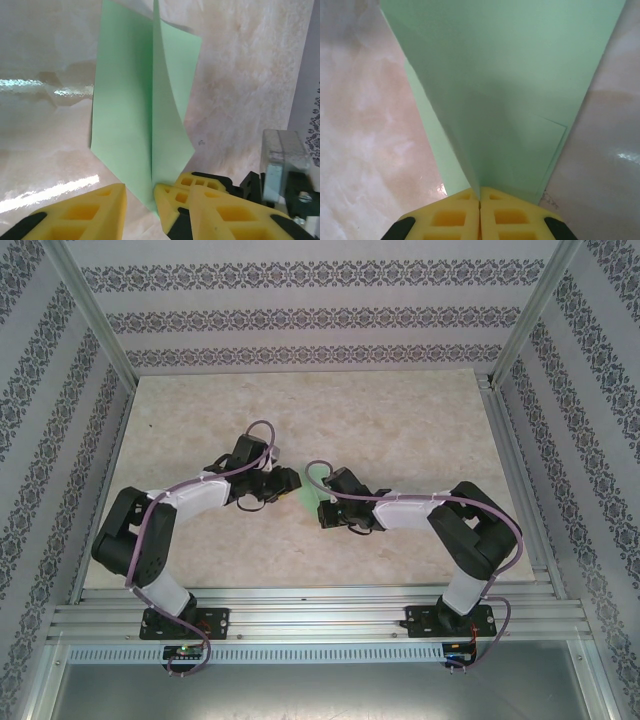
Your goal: Fold a paper plane with a square sheet of paper (fold left side to right side)
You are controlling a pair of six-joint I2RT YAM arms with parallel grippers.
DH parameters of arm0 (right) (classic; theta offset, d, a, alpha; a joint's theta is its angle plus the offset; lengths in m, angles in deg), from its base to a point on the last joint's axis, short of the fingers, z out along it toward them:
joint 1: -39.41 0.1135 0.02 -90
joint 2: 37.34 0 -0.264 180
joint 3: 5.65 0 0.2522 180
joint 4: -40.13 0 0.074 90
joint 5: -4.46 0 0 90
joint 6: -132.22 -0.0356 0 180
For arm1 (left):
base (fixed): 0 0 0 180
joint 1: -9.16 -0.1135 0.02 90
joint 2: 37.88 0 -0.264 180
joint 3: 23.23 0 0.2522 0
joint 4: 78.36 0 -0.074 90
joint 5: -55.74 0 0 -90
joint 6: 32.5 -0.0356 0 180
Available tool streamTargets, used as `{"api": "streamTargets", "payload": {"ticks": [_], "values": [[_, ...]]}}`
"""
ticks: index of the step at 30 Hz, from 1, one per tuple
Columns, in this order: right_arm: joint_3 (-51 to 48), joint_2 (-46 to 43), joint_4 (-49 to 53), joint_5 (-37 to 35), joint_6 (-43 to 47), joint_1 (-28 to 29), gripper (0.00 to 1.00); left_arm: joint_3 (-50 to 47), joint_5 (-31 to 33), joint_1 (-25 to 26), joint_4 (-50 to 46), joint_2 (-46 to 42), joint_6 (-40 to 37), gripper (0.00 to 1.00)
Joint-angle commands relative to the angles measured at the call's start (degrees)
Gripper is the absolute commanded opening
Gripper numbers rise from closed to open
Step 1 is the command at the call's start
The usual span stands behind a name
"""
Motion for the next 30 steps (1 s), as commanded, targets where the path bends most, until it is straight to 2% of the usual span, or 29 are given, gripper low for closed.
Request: {"api": "streamTargets", "payload": {"ticks": [1,7,10,17,23,30], "values": [[-1.09,-0.73,-1.93,1.72,-1.02,-0.58,0.08,1.23,-2.28,1.4,4.58,2.96,0.8,0.34],[-1.3,-1.09,-2.1,2.15,-0.77,-1.4,0.08,4.13,-1.28,1.97,4.34,7.46,0.51,0.18],[-1.46,-1.09,-2.63,2.65,-0.87,-1.6,0.09,5.09,-1.36,2.1,4.73,9.7,0.89,0.15],[-0.44,-1.44,-1.77,1.8,-0.26,-1.83,0.16,7.05,-1.68,2.29,4.8,13.88,1.23,0.14],[2.67,-1.46,3.26,-1.39,2.87,-1.65,0.24,8.17,-0.57,2.28,2.77,15.69,0.25,0.14],[9.13,0.14,15.51,-14.23,9.35,2.97,0.3,8.41,-0.1,2.24,2.59,17.13,0.32,0.14]]}}
